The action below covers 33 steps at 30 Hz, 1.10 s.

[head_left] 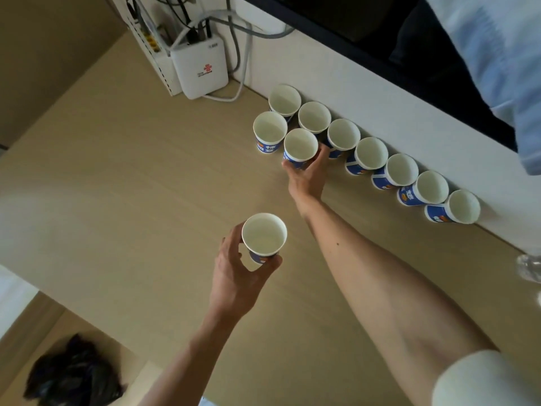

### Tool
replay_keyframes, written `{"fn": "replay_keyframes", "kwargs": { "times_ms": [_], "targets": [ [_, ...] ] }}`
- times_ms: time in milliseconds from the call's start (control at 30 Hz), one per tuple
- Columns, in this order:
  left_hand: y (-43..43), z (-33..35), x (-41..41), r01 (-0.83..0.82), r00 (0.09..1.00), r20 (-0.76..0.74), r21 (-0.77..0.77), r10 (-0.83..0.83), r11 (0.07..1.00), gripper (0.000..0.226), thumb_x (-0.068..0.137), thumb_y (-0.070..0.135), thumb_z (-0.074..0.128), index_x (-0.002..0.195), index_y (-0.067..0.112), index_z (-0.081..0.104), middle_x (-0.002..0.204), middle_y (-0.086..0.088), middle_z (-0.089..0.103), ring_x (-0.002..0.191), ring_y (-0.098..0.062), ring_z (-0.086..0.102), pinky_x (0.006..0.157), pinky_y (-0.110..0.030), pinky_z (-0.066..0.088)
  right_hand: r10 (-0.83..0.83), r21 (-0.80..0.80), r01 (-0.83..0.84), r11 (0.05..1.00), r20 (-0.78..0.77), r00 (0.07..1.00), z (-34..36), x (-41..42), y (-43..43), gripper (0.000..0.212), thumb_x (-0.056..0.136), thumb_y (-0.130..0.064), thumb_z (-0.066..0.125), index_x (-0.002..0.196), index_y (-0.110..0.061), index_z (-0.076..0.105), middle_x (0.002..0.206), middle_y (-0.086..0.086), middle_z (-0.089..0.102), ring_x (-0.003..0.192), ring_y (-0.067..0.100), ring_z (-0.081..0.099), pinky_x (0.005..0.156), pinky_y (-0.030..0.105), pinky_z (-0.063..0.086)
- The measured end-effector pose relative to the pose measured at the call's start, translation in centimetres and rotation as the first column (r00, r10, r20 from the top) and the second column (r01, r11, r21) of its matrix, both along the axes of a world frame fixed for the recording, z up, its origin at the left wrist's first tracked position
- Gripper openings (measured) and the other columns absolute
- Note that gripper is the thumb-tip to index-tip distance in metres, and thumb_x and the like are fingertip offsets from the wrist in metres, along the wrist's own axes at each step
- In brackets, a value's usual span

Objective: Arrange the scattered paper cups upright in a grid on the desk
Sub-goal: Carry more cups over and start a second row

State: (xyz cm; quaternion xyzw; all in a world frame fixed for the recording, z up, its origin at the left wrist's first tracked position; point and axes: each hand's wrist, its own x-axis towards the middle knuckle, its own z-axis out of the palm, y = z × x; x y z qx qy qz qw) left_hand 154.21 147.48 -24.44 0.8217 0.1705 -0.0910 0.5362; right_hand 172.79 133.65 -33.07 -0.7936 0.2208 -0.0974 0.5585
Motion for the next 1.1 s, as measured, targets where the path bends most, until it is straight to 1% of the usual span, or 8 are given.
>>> {"fn": "replay_keyframes", "kwargs": {
  "times_ms": [200, 300, 400, 500, 567, 733, 900, 1100],
  "targets": [
    [-0.1, 0.7, 1.1, 0.001, 0.999, 0.036, -0.030, 0.000, 1.000, 0.064, 0.073, 0.027, 0.087, 0.127, 0.036, 0.054, 0.114, 0.015, 0.064, 0.105, 0.003, 0.054, 0.084, -0.018, 0.046, -0.035, 0.166, 0.051, 0.985, -0.095, 0.995, 0.4, -2.7, -0.9, 0.067, 0.075, -0.005, 0.079, 0.132, -0.011, 0.044, 0.124, 0.008, 0.057, 0.105, 0.019, 0.063, 0.076, 0.016, 0.052],
    [-0.4, 1.1, 1.7, -0.019, 0.996, 0.084, -0.057, 0.024, 0.998, 0.065, 0.072, 0.022, 0.088, 0.124, 0.032, 0.050, 0.112, 0.022, 0.062, 0.105, 0.004, 0.056, 0.080, -0.019, 0.044, -0.057, 0.293, 0.118, 0.949, -0.209, 0.976, 1.9, -6.6, -2.2, 0.047, 0.083, -0.002, 0.070, 0.126, -0.009, 0.053, 0.106, 0.007, 0.063, 0.095, 0.021, 0.064, 0.079, 0.029, 0.053],
    [-1.1, 1.1, 2.4, -0.031, 0.991, 0.130, -0.049, 0.037, 0.998, 0.062, 0.071, 0.023, 0.089, 0.120, 0.025, 0.050, 0.110, 0.024, 0.060, 0.103, 0.006, 0.056, 0.078, -0.018, 0.045, 0.159, 0.480, -0.033, 0.877, -0.223, 0.962, 4.7, -10.0, -3.9, 0.035, 0.084, 0.003, 0.065, 0.115, -0.011, 0.062, 0.096, 0.004, 0.071, 0.088, 0.015, 0.066, 0.075, 0.029, 0.051],
    [-2.2, 0.6, 2.9, 0.034, 0.980, 0.195, 0.007, -0.035, 0.999, 0.064, 0.071, 0.028, 0.089, 0.121, 0.022, 0.050, 0.113, 0.016, 0.061, 0.104, -0.003, 0.058, 0.078, -0.013, 0.044, 0.457, 0.623, -0.303, 0.721, -0.100, 0.884, 6.7, -12.7, -5.5, 0.054, 0.071, -0.007, 0.068, 0.124, -0.013, 0.061, 0.119, 0.006, 0.070, 0.116, 0.019, 0.063, 0.093, 0.036, 0.052],
    [-3.1, 0.4, 3.1, 0.113, 0.967, 0.224, 0.050, -0.121, 0.992, 0.066, 0.071, 0.029, 0.089, 0.124, 0.020, 0.049, 0.114, 0.011, 0.062, 0.102, -0.010, 0.059, 0.078, -0.014, 0.043, 0.550, 0.621, -0.390, 0.680, -0.080, 0.831, 7.5, -13.6, -5.8, 0.066, 0.068, -0.017, 0.074, 0.131, -0.012, 0.057, 0.128, 0.008, 0.066, 0.126, 0.022, 0.059, 0.098, 0.039, 0.052],
    [-5.0, 0.3, 3.5, 0.217, 0.927, 0.285, 0.122, -0.244, 0.968, 0.076, 0.069, 0.033, 0.089, 0.131, 0.016, 0.050, 0.119, 0.008, 0.061, 0.101, -0.016, 0.057, 0.083, -0.025, 0.049, 0.440, 0.499, -0.338, 0.798, -0.099, 0.892, 8.8, -13.7, -6.1, 0.067, 0.060, -0.031, 0.084, 0.122, -0.021, 0.061, 0.115, 0.002, 0.072, 0.111, 0.018, 0.067, 0.086, 0.027, 0.055],
    [-4.7, -0.5, 3.1, 0.218, 0.952, 0.192, 0.129, -0.240, 0.968, 0.085, 0.069, 0.038, 0.089, 0.139, 0.022, 0.044, 0.131, 0.010, 0.051, 0.104, -0.012, 0.055, 0.083, -0.010, 0.040, 0.158, 0.317, -0.101, 0.943, -0.158, 0.975, 6.4, -11.5, -7.1, 0.071, 0.057, -0.039, 0.086, 0.122, -0.019, 0.063, 0.113, 0.005, 0.071, 0.104, 0.019, 0.069, 0.082, 0.028, 0.056],
    [-3.9, -1.3, 1.7, 0.214, 0.964, 0.135, 0.109, -0.228, 0.971, 0.069, 0.074, 0.035, 0.086, 0.132, 0.025, 0.050, 0.125, 0.015, 0.053, 0.104, -0.009, 0.056, 0.080, -0.005, 0.037, -0.018, 0.170, 0.040, 0.985, -0.128, 0.992, 3.5, -8.2, -7.2, 0.064, 0.066, -0.037, 0.087, 0.122, -0.025, 0.059, 0.120, 0.002, 0.064, 0.104, 0.010, 0.063, 0.082, 0.021, 0.051]
  ]
}}
